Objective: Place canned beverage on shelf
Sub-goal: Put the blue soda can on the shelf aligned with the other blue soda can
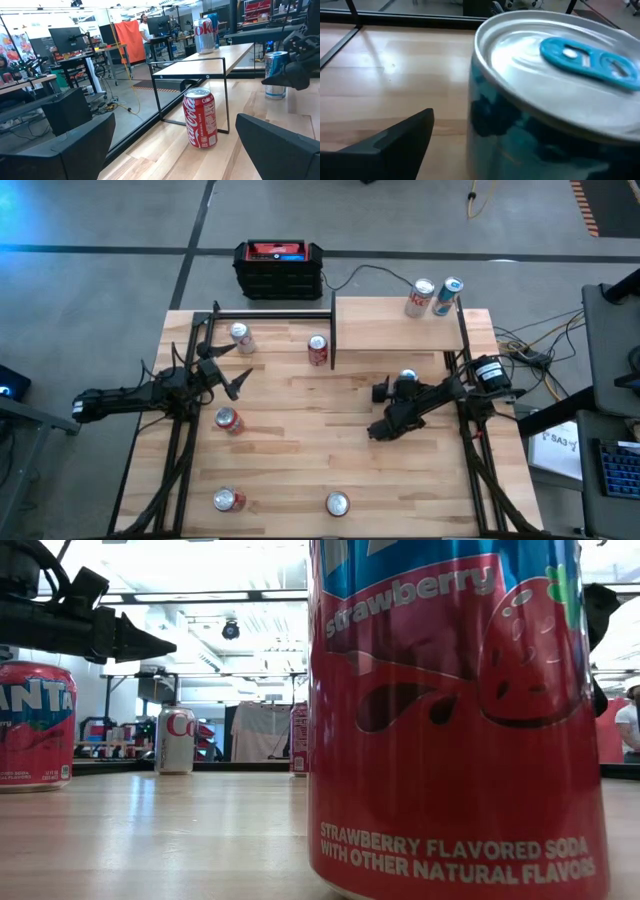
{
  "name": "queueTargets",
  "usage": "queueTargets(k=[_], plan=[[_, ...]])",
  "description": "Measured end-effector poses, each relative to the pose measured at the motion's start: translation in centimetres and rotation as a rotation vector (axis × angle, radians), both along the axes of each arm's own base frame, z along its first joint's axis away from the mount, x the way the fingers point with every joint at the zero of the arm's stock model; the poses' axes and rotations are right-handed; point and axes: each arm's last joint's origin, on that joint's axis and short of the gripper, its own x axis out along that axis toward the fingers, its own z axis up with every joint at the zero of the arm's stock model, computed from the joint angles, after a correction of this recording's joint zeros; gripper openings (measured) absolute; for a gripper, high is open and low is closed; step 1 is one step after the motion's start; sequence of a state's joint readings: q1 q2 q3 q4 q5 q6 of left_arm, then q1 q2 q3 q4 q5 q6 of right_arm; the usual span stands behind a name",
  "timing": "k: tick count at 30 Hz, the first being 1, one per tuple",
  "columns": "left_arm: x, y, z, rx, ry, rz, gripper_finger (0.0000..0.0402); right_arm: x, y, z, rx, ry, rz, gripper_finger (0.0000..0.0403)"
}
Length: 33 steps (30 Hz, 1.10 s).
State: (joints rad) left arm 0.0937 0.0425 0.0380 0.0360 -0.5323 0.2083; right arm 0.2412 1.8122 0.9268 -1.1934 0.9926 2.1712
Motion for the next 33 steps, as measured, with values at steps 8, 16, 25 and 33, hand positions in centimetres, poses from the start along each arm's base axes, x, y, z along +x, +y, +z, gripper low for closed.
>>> queueTargets(k=[8,16,25,33], plan=[[0.0,0.0,0.0,0.000,0.000,-0.001,0.0399,0.2,0.1,-0.2,0.012,-0.019,0.004,0.0258],[0.0,0.0,0.0,0.000,0.000,-0.001,0.0399,0.4,0.1,-0.2,0.016,-0.026,0.013,0.0208],[0.0,0.0,0.0,0.000,0.000,0.000,0.0399,1.4,0.8,1.7,0.069,0.019,-0.012,0.0208],[0.0,0.0,0.0,0.000,0.000,0.000,0.0399,2.0,2.4,5.6,0.038,0.010,0.006,0.0208]])
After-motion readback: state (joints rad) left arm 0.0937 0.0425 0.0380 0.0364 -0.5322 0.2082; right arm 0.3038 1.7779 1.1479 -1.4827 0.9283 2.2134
